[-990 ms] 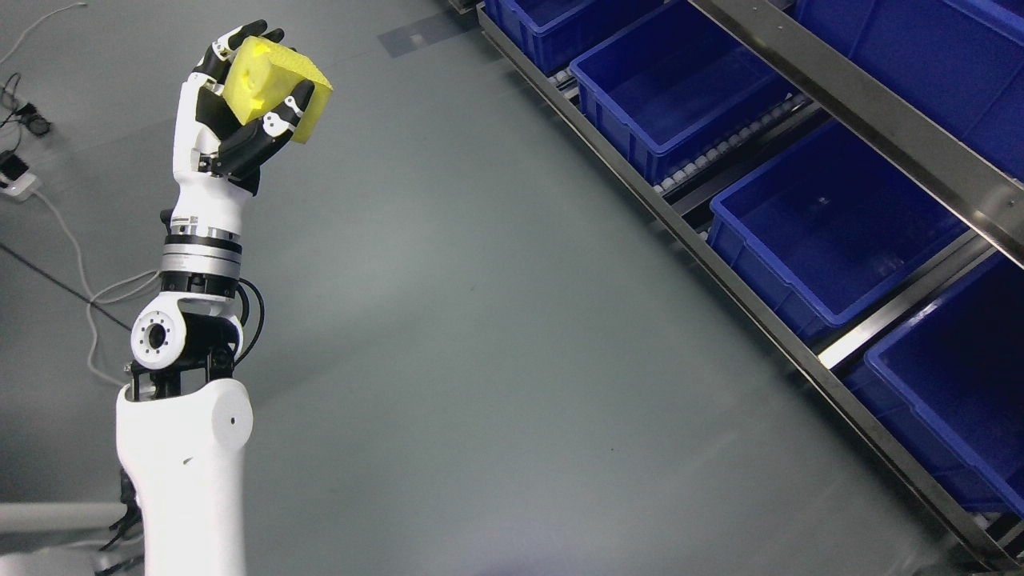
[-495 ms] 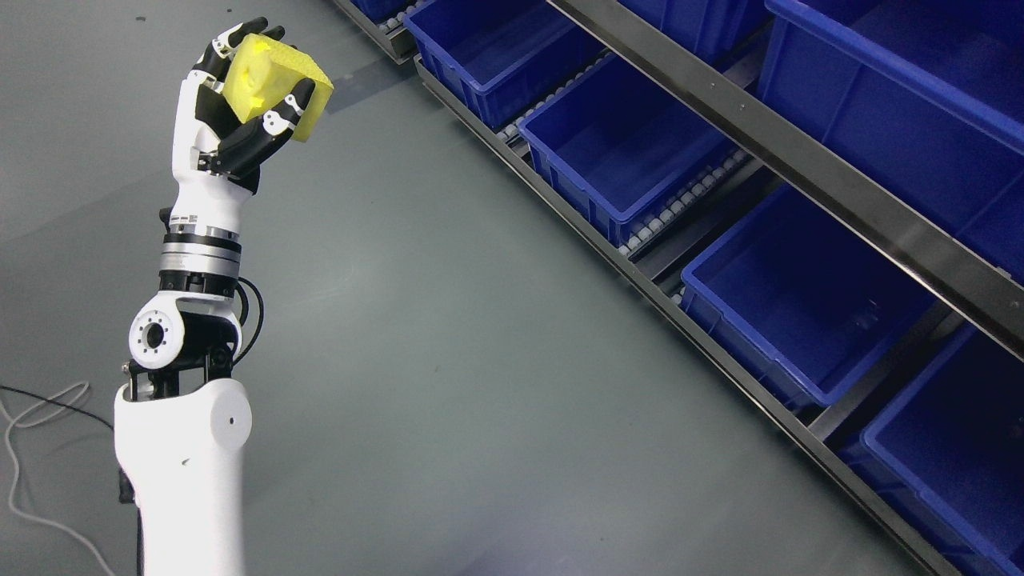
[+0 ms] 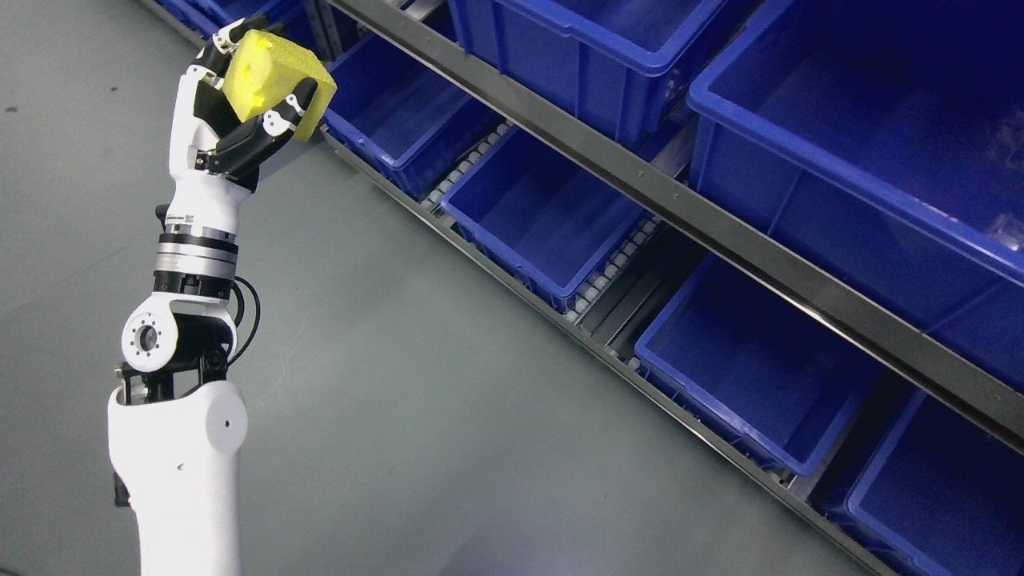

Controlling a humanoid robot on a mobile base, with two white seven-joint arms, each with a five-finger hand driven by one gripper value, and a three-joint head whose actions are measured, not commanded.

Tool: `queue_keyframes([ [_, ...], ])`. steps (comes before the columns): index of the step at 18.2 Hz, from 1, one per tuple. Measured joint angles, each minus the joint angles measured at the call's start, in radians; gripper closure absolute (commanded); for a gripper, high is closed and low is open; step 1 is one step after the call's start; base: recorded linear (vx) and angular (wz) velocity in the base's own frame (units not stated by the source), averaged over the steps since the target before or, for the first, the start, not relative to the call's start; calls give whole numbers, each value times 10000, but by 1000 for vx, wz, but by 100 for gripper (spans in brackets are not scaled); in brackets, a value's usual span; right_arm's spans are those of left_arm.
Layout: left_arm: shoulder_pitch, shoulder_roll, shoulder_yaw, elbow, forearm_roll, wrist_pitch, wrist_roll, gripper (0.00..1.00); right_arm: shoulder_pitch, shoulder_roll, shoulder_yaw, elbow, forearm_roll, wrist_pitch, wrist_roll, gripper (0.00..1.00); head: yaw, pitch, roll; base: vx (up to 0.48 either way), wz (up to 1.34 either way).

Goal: Move yellow foam block to right shelf middle
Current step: 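Hold the cube raised in the left hand while turning toward the blue bins, then extend the left hand over a blue bin and release the cube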

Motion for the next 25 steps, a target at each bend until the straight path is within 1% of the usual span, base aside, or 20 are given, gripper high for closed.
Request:
queue_keyframes([
  [3, -467, 0, 25, -129, 0, 99, -532, 72, -1, 0, 0, 0, 0, 0, 0, 0, 0, 0, 0, 324, -290],
  [5, -1137, 0, 32, -189, 0, 694, -695, 72, 0, 0, 0, 0, 0, 0, 0, 0, 0, 0, 0, 241, -220],
  [6, -1518, 0, 39, -212, 0, 1164, -733, 72, 1, 0, 0, 0, 0, -2, 0, 0, 0, 0, 0, 214, -207],
  [9, -2633, 1, 20, -232, 0, 3086, -751, 71, 1, 0, 0, 0, 0, -9, 0, 0, 0, 0, 0, 192, -210],
  [11, -3183, 0, -83, -127, 0, 3840, -564, 72, 1, 0, 0, 0, 0, -25, 0, 0, 0, 0, 0, 171, -249],
  [15, -4159, 0, -352, 485, 5, 4504, -31, 72, 1, 0, 0, 0, 0, -54, 0, 0, 0, 0, 0, 152, -219],
  [20, -5143, 0, -1021, 1871, 12, 4680, 149, 70, 0, 0, 0, 0, 0, -3, 0, 0, 0, 3, 0, 102, -125],
  [21, -5309, 0, -1188, 2174, 13, 4689, 218, 66, 1, 0, 0, 0, 0, 0, 0, 0, 0, 3, 0, 55, -53],
  [22, -5500, 1, -1369, 2524, 13, 4706, 328, 58, 1, 0, 0, 0, 0, 2, 0, 0, 0, 3, 0, 55, -53],
  [24, -5886, 0, -1688, 3234, 13, 4710, 441, 34, 1, 0, 0, 0, 0, 3, 0, 0, 0, 3, 0, 41, -42],
  [25, -6075, 0, -1816, 3566, 12, 4676, 476, 24, 1, 0, 0, 0, 0, 4, 0, 0, 0, 3, 0, 26, -6],
])
